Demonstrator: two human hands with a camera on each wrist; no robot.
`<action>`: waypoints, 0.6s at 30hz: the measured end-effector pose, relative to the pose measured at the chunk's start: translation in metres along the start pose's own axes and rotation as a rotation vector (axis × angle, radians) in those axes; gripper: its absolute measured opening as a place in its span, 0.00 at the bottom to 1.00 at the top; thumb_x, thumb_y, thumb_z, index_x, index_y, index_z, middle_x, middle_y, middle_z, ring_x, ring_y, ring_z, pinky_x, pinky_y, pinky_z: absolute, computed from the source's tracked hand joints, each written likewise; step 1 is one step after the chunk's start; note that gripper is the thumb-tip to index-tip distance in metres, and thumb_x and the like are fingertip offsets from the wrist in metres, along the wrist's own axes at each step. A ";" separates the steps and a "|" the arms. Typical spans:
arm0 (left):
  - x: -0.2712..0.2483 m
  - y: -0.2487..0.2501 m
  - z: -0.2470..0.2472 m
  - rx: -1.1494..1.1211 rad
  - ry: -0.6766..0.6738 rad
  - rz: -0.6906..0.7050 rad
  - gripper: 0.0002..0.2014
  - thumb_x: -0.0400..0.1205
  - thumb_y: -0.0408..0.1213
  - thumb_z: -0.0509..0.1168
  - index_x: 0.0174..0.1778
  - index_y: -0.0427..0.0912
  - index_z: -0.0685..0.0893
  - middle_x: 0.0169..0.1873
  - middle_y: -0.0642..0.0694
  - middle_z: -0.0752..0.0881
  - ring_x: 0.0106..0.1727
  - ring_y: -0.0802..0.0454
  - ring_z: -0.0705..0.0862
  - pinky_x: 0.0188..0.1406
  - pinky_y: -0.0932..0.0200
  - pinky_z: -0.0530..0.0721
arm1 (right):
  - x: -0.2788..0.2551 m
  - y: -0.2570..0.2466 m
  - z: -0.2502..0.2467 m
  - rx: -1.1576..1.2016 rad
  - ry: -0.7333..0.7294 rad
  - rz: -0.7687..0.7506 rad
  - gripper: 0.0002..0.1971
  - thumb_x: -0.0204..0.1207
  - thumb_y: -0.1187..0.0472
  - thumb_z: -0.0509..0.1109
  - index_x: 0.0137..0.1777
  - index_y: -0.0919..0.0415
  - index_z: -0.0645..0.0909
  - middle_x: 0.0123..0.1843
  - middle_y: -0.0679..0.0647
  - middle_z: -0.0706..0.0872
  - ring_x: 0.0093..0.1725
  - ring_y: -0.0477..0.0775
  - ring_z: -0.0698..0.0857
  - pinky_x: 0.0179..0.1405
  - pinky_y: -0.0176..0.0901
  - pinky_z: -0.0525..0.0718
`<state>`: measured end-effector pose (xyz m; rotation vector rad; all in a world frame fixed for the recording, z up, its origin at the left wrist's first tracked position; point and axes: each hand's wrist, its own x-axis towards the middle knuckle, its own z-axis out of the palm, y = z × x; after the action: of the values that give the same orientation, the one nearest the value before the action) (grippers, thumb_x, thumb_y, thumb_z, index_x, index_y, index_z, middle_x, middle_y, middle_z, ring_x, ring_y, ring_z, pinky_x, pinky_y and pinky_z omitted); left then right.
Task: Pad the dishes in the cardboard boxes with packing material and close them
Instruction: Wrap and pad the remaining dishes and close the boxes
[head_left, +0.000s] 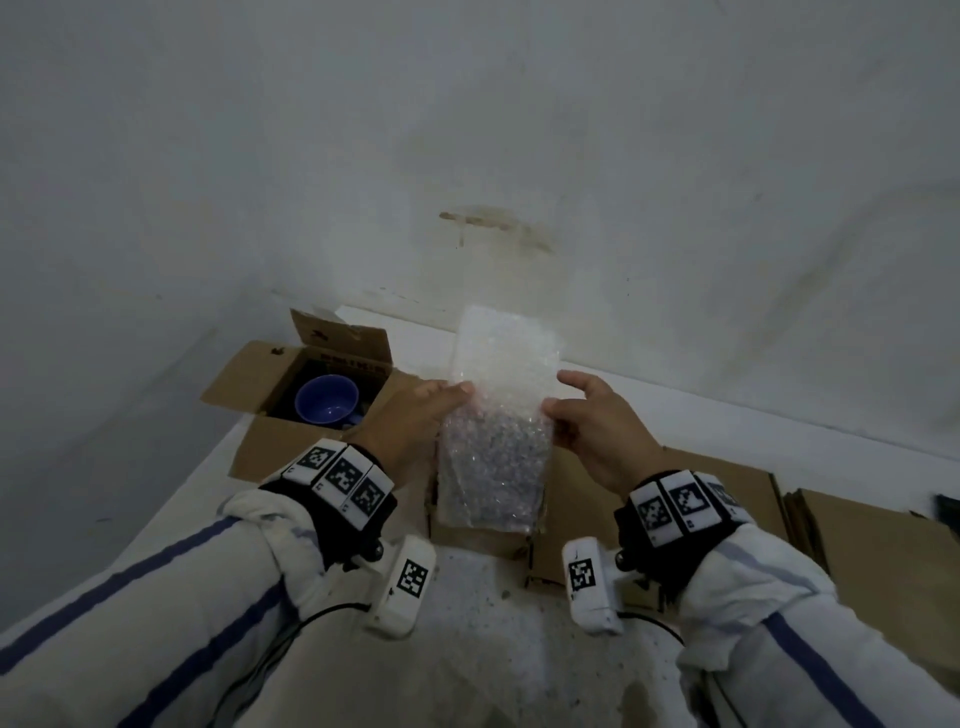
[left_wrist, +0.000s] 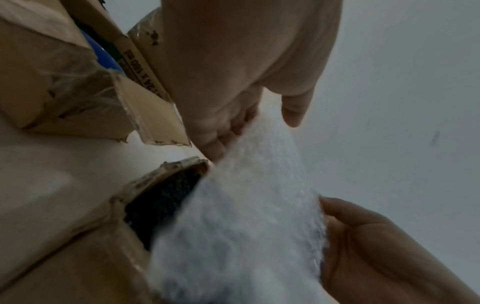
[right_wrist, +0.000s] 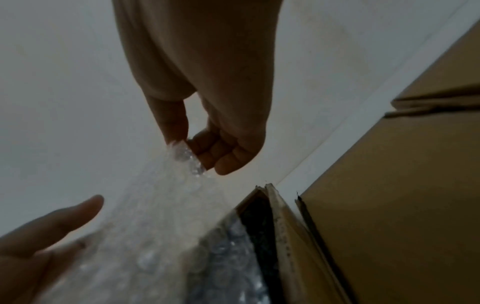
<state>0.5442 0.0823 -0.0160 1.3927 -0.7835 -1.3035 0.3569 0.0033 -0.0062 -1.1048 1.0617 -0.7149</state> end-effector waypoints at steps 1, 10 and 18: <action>0.002 -0.001 -0.001 0.028 0.039 -0.016 0.11 0.82 0.42 0.65 0.49 0.35 0.84 0.34 0.46 0.84 0.38 0.50 0.83 0.41 0.57 0.80 | 0.000 0.001 0.002 -0.081 0.034 -0.010 0.19 0.77 0.70 0.68 0.64 0.57 0.69 0.43 0.60 0.83 0.38 0.53 0.81 0.41 0.44 0.82; 0.008 -0.017 0.005 0.489 0.180 0.103 0.07 0.80 0.26 0.60 0.47 0.43 0.78 0.34 0.49 0.77 0.36 0.53 0.76 0.33 0.62 0.74 | 0.001 0.025 0.008 -0.905 0.072 -0.227 0.14 0.83 0.64 0.59 0.59 0.53 0.84 0.57 0.48 0.84 0.58 0.50 0.81 0.52 0.29 0.72; 0.007 -0.011 -0.001 0.511 0.078 0.195 0.13 0.83 0.26 0.60 0.59 0.44 0.80 0.33 0.54 0.74 0.36 0.61 0.74 0.30 0.79 0.73 | 0.001 0.022 0.006 -0.843 0.007 -0.307 0.15 0.78 0.68 0.66 0.63 0.57 0.82 0.56 0.52 0.83 0.54 0.50 0.80 0.53 0.34 0.76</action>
<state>0.5447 0.0792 -0.0287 1.7015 -1.2229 -0.9241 0.3617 0.0111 -0.0272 -2.0187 1.2483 -0.5018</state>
